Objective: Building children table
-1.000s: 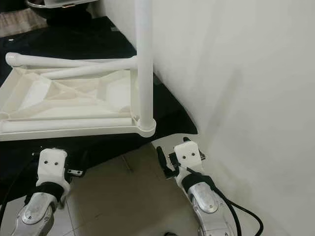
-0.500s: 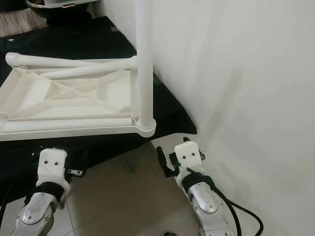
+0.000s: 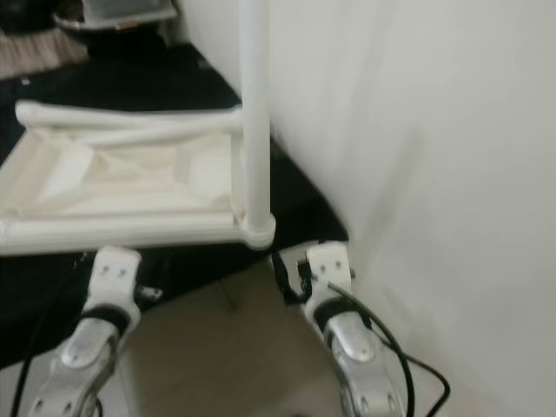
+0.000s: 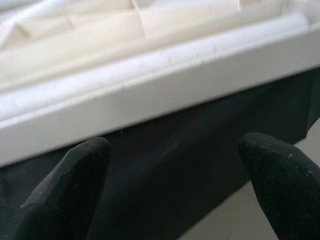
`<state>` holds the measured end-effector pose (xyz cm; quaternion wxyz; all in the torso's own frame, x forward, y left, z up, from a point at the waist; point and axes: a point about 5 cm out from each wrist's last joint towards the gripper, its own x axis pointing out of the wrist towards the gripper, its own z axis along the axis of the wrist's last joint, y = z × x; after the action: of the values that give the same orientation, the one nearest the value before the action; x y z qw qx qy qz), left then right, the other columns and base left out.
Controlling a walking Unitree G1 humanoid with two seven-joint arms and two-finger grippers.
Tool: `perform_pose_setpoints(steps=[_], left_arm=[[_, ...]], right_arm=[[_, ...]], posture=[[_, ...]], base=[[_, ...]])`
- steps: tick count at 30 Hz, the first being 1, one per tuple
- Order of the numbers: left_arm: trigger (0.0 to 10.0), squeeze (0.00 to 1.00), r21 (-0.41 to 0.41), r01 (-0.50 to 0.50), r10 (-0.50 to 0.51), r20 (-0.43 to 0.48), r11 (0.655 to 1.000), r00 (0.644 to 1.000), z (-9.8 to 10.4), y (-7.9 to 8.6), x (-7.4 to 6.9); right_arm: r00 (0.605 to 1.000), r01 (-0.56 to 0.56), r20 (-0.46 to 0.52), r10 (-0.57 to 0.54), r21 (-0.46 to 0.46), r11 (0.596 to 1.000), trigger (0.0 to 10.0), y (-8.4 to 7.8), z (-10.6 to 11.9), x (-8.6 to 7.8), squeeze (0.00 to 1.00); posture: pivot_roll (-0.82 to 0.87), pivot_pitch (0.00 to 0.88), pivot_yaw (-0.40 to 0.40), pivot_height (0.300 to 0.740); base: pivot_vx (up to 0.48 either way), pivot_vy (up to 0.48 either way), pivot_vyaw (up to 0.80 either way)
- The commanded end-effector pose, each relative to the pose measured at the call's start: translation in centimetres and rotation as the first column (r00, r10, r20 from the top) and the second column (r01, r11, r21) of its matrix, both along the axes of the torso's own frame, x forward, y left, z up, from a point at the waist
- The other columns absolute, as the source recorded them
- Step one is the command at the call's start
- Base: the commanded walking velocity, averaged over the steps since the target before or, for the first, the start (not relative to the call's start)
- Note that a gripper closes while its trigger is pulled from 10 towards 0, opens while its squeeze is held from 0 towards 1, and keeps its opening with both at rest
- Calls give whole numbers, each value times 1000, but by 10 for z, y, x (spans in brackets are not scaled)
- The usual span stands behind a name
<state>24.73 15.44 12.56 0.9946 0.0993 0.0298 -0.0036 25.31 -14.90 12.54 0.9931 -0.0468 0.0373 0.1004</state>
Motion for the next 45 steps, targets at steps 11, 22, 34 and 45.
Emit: perform_pose_setpoints(steps=[11,22,34,45], left_arm=[[10000,0,3,14,-14,-38,1000,999,-3,2,0],[10000,0,88,71,-72,7,994,997,4,-5,-6],[10000,0,38,293,-293,18,955,956,10,-28,-10],[10000,0,-53,313,-315,-17,948,949,4,-31,-13]], right_arm=[[997,-71,22,71,-11,997,10000,6,1,-2,0],[993,-117,15,117,2,993,10000,9,0,-2,0],[999,-41,0,41,94,995,10000,-9,1,5,0],[945,-328,9,328,33,944,10000,15,1,-12,0]], posture=[[-61,137,-7,740],[-62,130,-2,740],[-66,123,-10,740],[-57,116,-25,740]], base=[[0,0,73],[0,0,800],[0,0,368],[0,174,0]])
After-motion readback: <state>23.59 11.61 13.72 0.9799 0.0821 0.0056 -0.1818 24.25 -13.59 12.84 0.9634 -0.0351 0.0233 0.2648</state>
